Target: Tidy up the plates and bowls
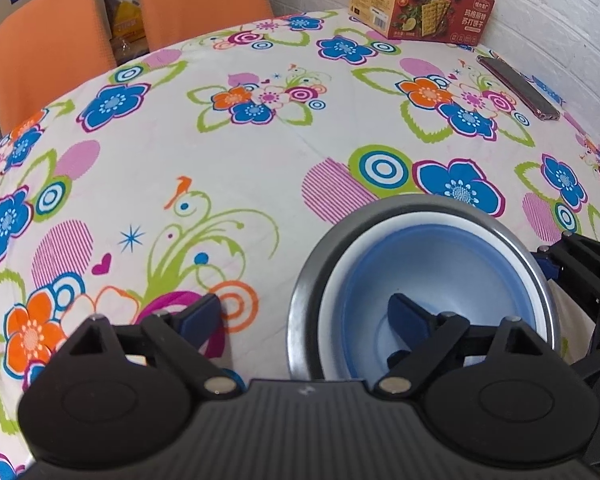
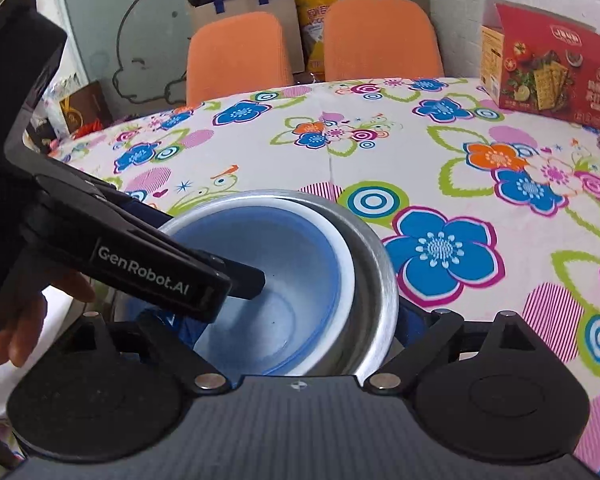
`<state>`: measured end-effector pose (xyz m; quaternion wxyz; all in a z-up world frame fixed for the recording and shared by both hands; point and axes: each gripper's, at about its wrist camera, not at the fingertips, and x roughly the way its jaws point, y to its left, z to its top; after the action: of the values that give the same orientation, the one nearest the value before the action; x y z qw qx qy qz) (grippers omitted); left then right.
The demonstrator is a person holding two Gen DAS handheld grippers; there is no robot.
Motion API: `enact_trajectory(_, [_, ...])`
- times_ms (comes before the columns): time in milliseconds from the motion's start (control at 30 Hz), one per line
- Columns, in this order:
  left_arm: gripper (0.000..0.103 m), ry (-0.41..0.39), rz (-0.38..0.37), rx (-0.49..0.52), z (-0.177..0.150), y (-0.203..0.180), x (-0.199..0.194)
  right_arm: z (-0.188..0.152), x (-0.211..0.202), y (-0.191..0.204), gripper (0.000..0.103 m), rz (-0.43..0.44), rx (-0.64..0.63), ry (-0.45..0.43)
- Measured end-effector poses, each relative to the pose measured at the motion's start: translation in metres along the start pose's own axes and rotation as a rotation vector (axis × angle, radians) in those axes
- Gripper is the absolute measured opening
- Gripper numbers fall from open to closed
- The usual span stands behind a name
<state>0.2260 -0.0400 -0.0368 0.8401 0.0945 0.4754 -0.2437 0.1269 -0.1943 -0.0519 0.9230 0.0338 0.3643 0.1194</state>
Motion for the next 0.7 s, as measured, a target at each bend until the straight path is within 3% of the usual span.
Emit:
enact_trajectory(300, [0.090, -0.010, -0.012, 0.018, 0.000, 0.000, 0.000, -0.004, 0.000, 0.002, 0.078, 0.007, -0.013, -0.036])
enact_trajectory(500, [0.090, -0.023, -0.022, 0.033, -0.002, -0.003, 0.000, -0.004, -0.002, 0.004, 0.064, 0.024, -0.046, -0.028])
enact_trajectory(533, [0.088, -0.027, -0.026, 0.036, -0.003, -0.004, -0.001, -0.004, -0.004, 0.003, 0.057, 0.017, -0.058, -0.025])
enact_trajectory(700, [0.061, -0.032, -0.085, 0.065, -0.002, -0.012, -0.007, -0.007, -0.011, -0.003, 0.051, 0.060, -0.022, -0.019])
